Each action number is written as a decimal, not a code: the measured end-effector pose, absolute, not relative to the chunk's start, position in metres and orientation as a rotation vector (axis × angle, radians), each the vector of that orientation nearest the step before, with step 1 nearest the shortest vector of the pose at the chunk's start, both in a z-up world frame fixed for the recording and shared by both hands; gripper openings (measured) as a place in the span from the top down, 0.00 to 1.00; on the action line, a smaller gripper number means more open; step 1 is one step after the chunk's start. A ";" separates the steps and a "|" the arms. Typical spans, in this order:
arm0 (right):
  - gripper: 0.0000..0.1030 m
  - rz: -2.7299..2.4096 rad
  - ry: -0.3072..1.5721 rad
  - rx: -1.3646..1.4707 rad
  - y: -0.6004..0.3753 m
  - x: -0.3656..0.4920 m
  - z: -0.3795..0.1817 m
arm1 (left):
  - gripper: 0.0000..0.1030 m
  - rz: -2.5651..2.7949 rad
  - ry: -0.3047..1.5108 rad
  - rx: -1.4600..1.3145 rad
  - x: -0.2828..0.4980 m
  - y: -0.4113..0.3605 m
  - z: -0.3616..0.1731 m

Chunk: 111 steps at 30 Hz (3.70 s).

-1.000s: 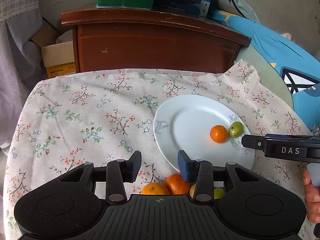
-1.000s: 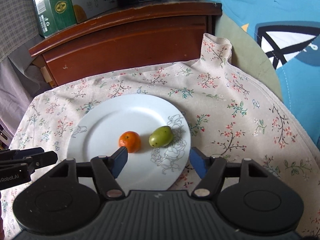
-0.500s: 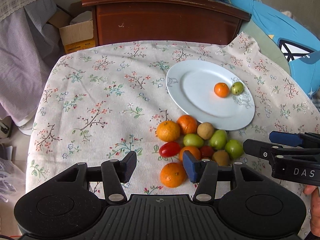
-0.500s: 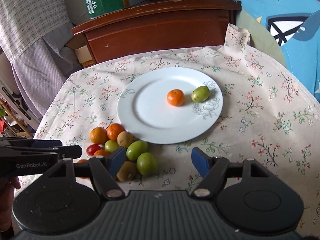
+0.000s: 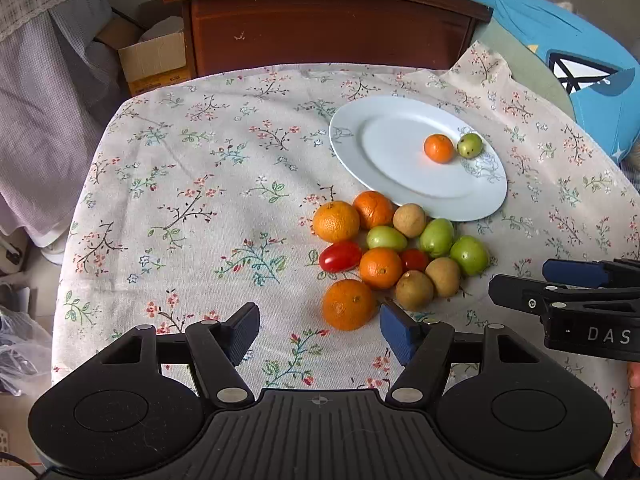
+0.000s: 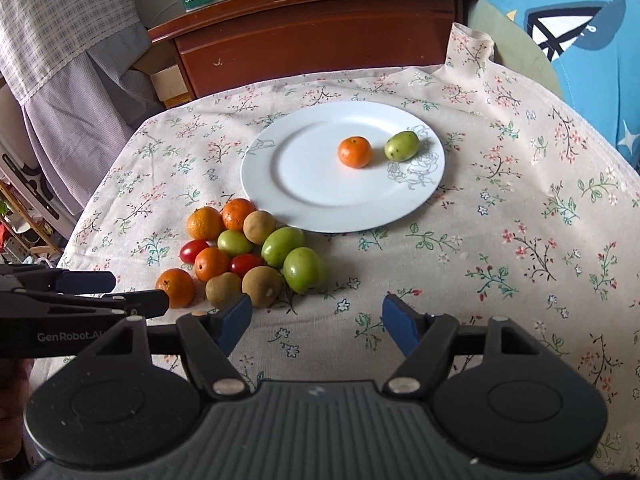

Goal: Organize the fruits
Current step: 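Move both tools back toward the remaining fruit pile, then grasp a green apple with the right tool while the left tool grasps a large orange, then carry the green apple and the orange toward the white plate, then lower the apple and orange onto the white plate and open both tools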

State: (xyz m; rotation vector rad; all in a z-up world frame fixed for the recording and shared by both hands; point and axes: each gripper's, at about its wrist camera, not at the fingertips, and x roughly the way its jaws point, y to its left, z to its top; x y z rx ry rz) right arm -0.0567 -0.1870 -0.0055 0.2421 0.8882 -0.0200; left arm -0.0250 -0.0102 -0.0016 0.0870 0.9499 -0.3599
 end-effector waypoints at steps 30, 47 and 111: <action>0.69 0.013 0.871 0.344 -0.192 -0.028 -0.032 | 0.71 -0.454 0.934 0.131 -0.017 -0.028 -0.026; 0.73 0.051 0.831 0.441 -0.198 -0.038 -0.010 | 0.71 -0.430 0.862 0.103 -0.018 -0.025 -0.003; 0.50 -0.068 0.788 0.539 -0.260 0.056 0.009 | 0.40 -0.471 0.876 0.042 0.109 -0.082 0.026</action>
